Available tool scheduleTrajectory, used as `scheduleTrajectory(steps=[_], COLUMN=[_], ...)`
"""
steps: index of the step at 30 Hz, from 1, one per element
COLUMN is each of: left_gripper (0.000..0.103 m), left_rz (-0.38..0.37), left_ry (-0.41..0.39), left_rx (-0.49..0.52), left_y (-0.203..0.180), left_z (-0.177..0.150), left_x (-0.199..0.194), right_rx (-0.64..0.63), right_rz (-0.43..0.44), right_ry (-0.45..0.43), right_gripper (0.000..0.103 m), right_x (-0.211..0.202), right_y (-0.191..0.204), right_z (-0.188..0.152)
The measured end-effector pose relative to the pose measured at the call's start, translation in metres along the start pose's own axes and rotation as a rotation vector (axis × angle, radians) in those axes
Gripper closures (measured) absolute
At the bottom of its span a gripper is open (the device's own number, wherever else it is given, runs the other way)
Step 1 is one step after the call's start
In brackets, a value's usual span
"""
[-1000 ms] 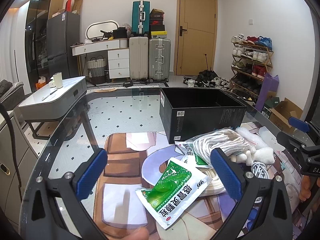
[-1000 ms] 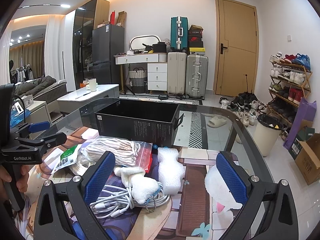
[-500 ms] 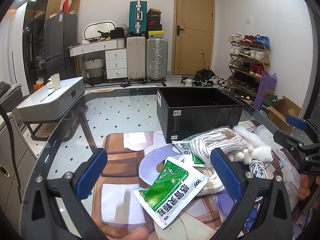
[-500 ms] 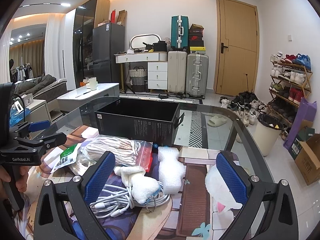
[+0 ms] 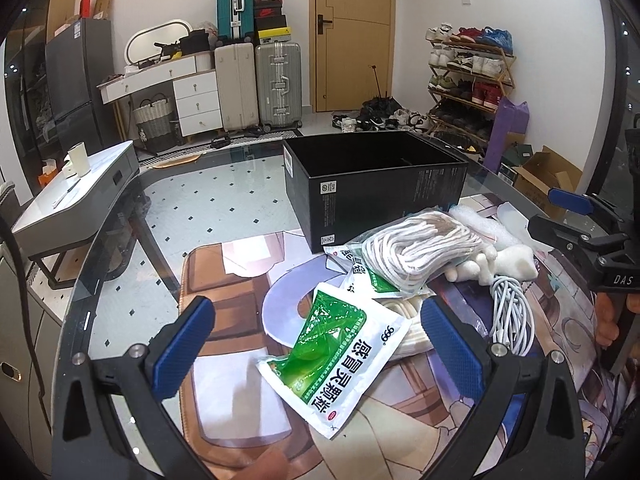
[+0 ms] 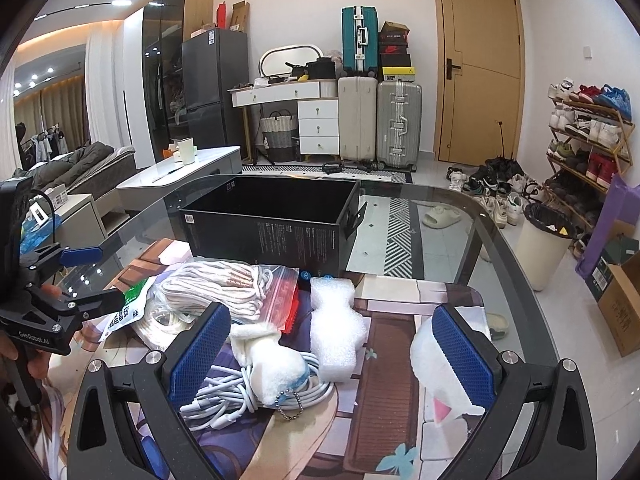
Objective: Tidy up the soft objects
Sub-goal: 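Move left tool to the green medicine packet while right tool moves to the white foam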
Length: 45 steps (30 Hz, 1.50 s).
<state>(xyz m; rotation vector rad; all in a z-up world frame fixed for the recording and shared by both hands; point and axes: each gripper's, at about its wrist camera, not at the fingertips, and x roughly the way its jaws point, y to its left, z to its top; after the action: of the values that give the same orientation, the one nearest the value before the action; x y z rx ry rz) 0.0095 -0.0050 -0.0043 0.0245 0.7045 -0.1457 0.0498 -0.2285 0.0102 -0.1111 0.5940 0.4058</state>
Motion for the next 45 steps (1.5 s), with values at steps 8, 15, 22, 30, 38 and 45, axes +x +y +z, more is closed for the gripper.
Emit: scheduleTrajectory(steps=[8,15,22,30,38,45], left_gripper=[0.0,0.0,0.0,0.0,0.0,0.0], left_rz=[-0.041,-0.04,-0.033,-0.065,-0.05,-0.057], left_ry=[0.075,0.133,0.161,0.212,0.25,0.253], left_rx=[0.066,0.095,0.096,0.068,0.08,0.086], left_y=[-0.008,-0.009,-0.003,0.006,0.004,0.005], left_z=[-0.005,-0.014,-0.015,-0.015,-0.018,-0.018], left_x=[0.01,0.019,0.025,0.035,0.044,0.044], right_rx=[-0.017,0.054,0.053,0.059,0.07,0.047], right_rz=[0.06,0.009,-0.018,-0.02,0.003,0.03], right_ry=[0.077,0.119,0.142,0.193,0.249,0.312], right_gripper=[0.001,0.001,0.001,0.003,0.01,0.016], right_x=[0.018,0.034,0.046,0.069,0.085,0.102], right_y=[0.006,-0.022,-0.033,-0.036,-0.04,-0.034], right_z=[0.002,0.007,0.014,0.013,0.013,0.013])
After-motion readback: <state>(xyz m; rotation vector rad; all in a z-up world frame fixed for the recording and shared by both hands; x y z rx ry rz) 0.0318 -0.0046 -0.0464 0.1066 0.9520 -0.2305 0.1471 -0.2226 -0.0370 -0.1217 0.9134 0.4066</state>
